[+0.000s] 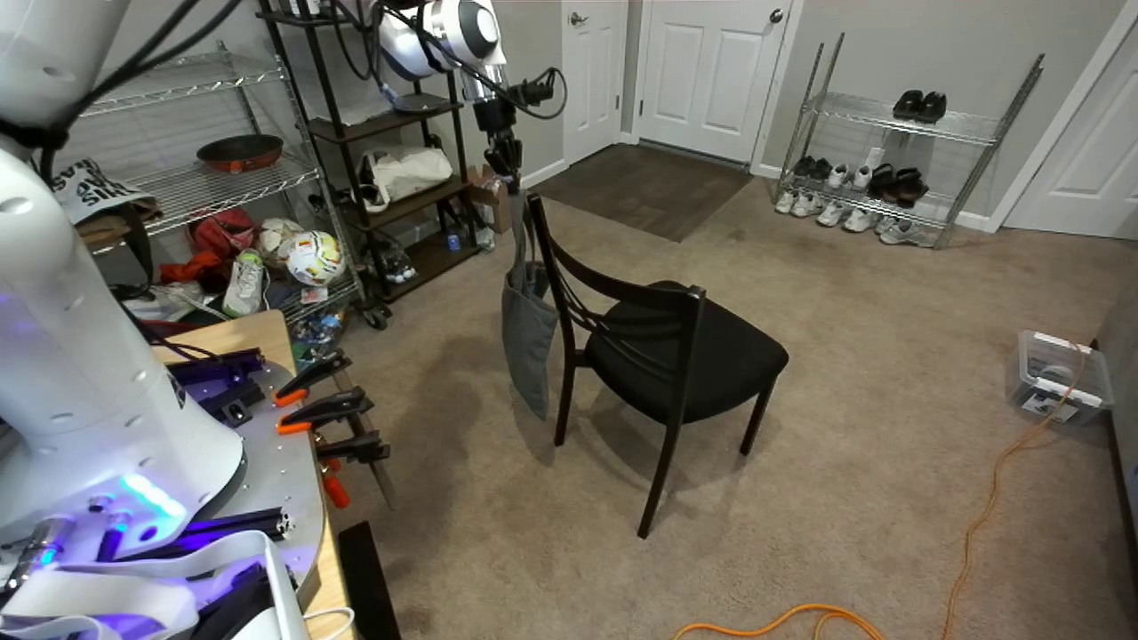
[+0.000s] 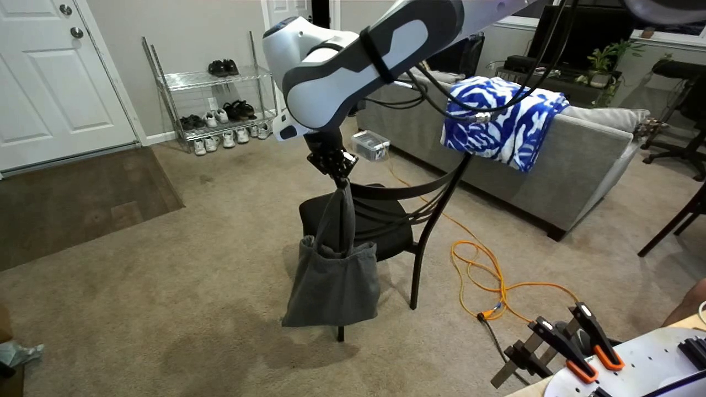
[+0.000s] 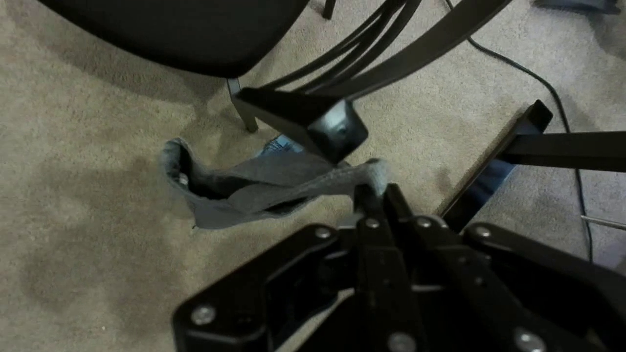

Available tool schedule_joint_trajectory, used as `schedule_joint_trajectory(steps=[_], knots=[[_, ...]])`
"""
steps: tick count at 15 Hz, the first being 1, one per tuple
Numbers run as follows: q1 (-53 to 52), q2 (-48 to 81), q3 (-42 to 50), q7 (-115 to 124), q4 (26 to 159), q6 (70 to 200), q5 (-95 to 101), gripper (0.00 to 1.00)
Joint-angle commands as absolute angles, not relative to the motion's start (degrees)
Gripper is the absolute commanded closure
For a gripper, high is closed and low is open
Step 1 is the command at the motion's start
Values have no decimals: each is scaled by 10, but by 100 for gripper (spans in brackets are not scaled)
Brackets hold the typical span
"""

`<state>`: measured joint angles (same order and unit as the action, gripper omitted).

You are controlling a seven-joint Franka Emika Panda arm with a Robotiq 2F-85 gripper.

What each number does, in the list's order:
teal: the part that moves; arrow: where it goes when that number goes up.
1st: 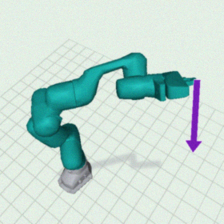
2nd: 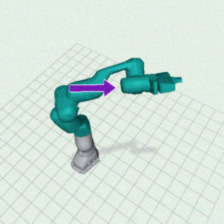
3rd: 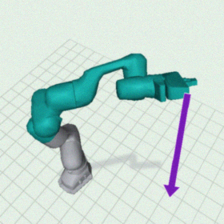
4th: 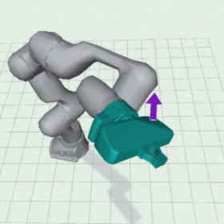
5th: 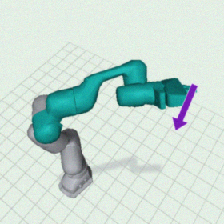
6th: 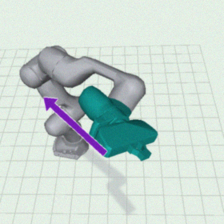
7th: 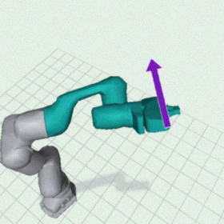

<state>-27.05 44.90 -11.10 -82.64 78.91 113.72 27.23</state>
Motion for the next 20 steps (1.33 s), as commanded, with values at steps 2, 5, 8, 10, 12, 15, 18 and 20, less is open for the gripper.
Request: schedule_joint_trajectory(steps=[2,5,8,10,12,15,18,20], knots=[[-278,412,-96,-770,809,1142,308,98],[-276,410,-98,-751,809,1142,312,98],[-271,414,-103,-749,809,1142,308,98],[-270,420,-108,-760,803,1144,306,98],[-265,420,-113,-765,800,1158,302,98],[-263,415,-112,-752,798,1183,298,98],[-256,397,-106,-729,823,1221,288,98],[-248,384,-104,-710,844,1247,284,98]])
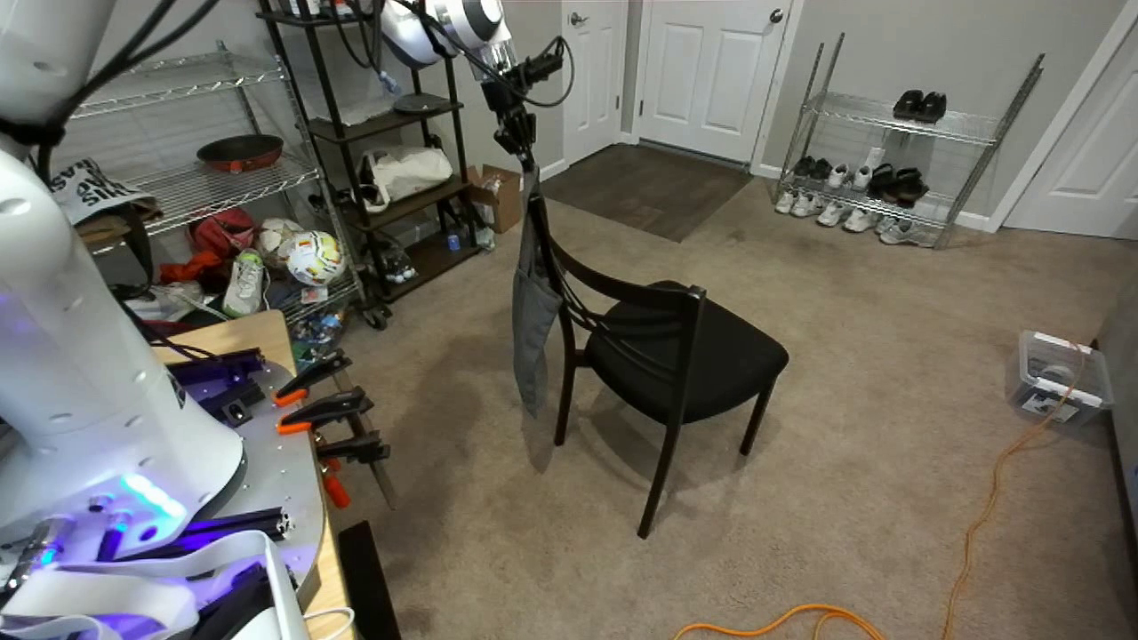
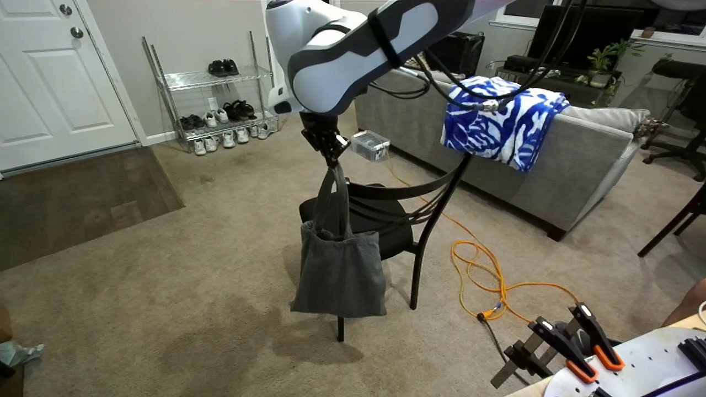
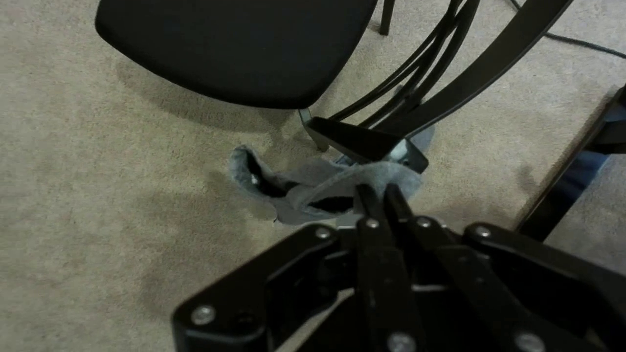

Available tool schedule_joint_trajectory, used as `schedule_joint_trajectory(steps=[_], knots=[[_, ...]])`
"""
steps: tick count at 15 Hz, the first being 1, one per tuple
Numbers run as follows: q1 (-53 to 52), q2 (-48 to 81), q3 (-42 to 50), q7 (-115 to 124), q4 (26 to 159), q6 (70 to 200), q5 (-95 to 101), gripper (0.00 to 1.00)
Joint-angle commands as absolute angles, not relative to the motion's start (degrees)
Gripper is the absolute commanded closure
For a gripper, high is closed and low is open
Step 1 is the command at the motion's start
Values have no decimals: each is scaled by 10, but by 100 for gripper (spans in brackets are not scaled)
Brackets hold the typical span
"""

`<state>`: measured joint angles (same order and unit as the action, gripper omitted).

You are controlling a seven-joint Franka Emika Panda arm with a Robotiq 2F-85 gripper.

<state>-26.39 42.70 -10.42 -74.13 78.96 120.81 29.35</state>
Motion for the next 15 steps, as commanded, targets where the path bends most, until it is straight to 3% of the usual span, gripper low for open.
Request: schedule_joint_trajectory(steps=[1,15], knots=[[-243,377,-105,-700,855,1256,282,98],[-217,291,-137,-671,968,1300,277,98]])
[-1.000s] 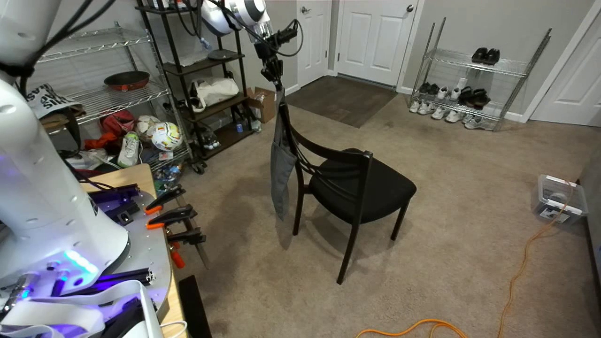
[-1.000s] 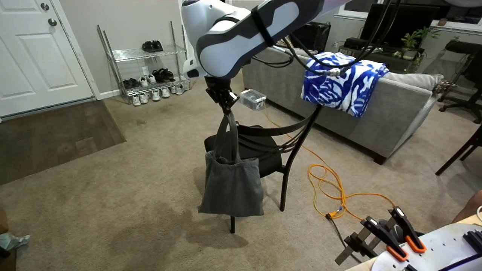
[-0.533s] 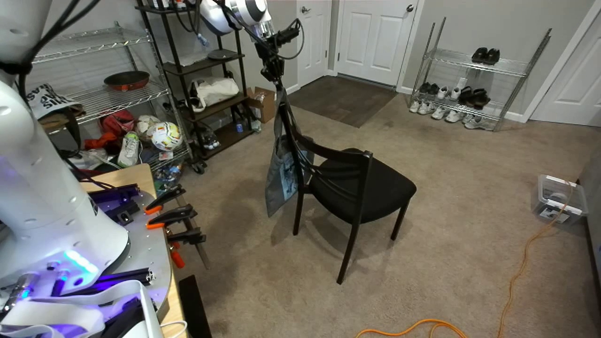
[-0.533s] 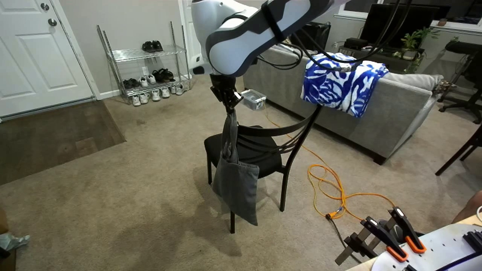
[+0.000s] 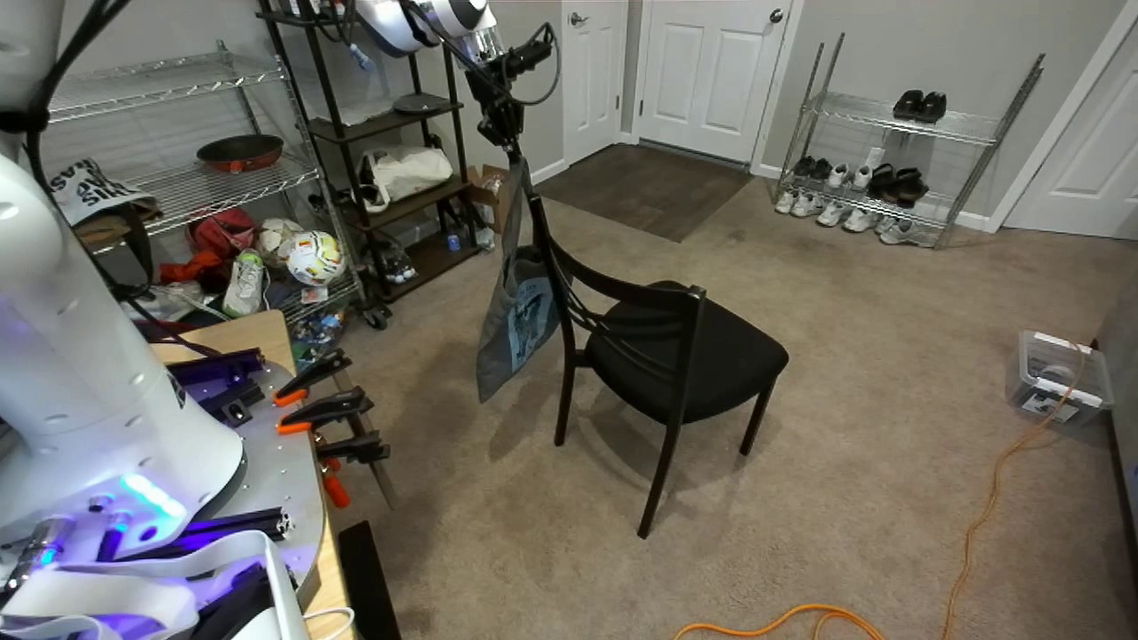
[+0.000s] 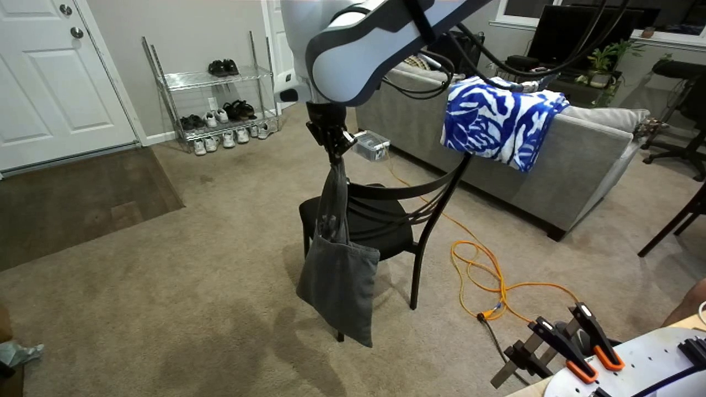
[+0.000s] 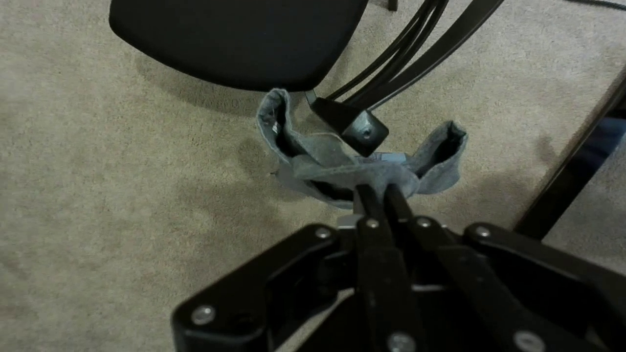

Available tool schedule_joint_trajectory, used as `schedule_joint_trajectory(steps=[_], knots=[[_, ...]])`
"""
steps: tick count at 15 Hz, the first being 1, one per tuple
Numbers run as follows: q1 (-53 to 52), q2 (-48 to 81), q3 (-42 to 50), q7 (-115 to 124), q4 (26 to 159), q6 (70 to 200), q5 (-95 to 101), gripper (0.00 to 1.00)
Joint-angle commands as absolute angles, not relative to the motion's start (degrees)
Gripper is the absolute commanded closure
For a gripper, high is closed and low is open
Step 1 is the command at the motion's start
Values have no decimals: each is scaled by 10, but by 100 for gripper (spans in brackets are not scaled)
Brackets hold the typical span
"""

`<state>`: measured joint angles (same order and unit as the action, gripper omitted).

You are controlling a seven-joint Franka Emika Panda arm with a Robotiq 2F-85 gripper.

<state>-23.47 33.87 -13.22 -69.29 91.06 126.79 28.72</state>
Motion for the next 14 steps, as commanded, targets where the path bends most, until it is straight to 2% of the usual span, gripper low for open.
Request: schedule_joint_trajectory(steps=[1,14], knots=[[-215,287,-137,-669,973,1302,278,98],[-203,271,-117,-539,1012,1315,281,98]])
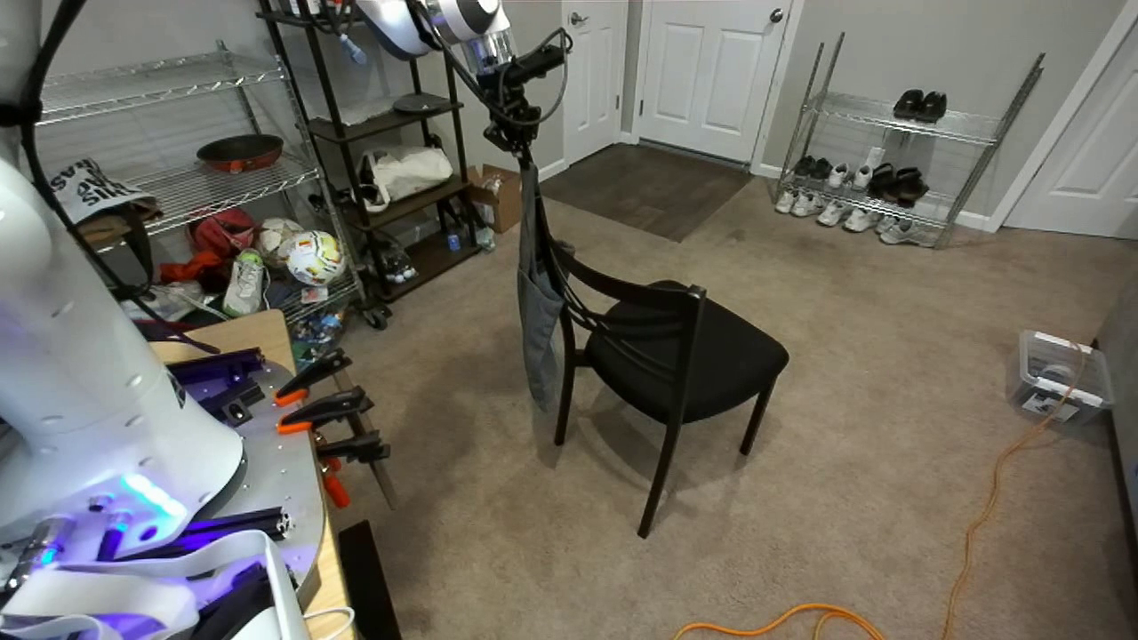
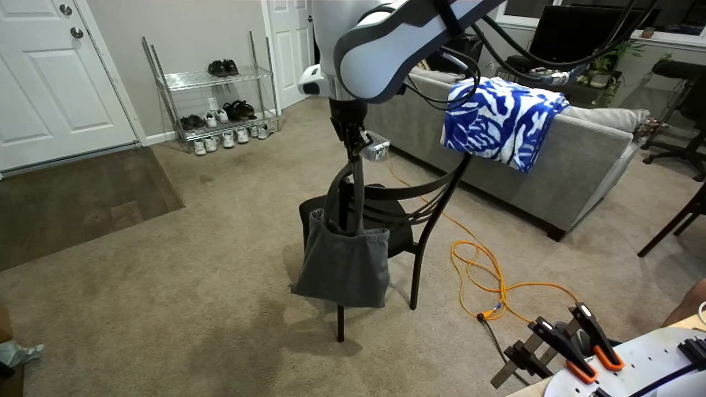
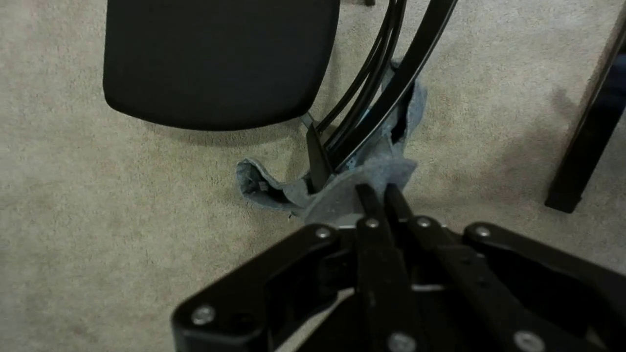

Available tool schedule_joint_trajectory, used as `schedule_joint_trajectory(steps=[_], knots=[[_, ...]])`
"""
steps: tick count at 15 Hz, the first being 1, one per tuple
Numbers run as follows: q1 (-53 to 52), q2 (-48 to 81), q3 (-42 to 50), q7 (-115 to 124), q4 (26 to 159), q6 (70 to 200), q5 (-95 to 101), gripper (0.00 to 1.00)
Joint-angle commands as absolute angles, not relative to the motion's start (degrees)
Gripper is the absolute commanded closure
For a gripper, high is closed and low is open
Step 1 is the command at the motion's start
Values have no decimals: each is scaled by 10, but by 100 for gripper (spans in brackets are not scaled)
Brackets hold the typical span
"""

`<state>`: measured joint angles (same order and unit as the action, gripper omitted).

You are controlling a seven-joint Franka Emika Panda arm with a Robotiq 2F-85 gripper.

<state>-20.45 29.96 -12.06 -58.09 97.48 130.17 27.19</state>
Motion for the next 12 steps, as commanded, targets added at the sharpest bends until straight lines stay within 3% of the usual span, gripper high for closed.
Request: schedule_joint_trajectory(steps=[1,12], knots=[[-203,273,-117,-532,1010,1313,281,98],[-163,305,-138,-592,936,1296,213,98]])
